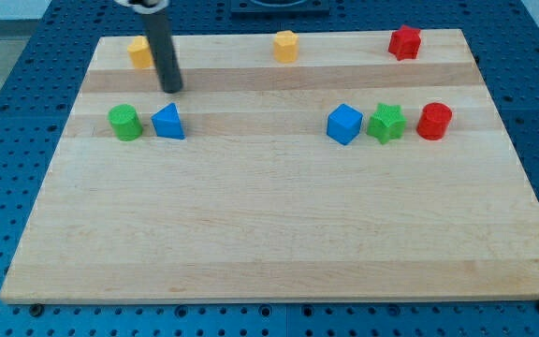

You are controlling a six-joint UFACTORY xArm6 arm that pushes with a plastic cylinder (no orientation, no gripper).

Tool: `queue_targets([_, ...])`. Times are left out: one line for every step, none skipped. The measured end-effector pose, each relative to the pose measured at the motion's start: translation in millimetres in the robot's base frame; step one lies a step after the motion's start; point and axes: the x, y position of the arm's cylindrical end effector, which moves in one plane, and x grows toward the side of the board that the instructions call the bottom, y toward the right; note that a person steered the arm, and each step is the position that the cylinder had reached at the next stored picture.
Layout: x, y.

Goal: Point at yellow heart

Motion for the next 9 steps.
queue_targets([-7.4, -49.0])
queue_targets([-20.6, -92.0])
queue_targets([-41.4, -123.3])
queue_targets([-59.4, -123.1])
queue_targets([-89.0, -119.3])
queue_targets([-94.2, -108.2])
queue_targets([-93.1, -88.4])
queue_targets([-86.3, -66.3])
queue_targets([-80.6, -44.1])
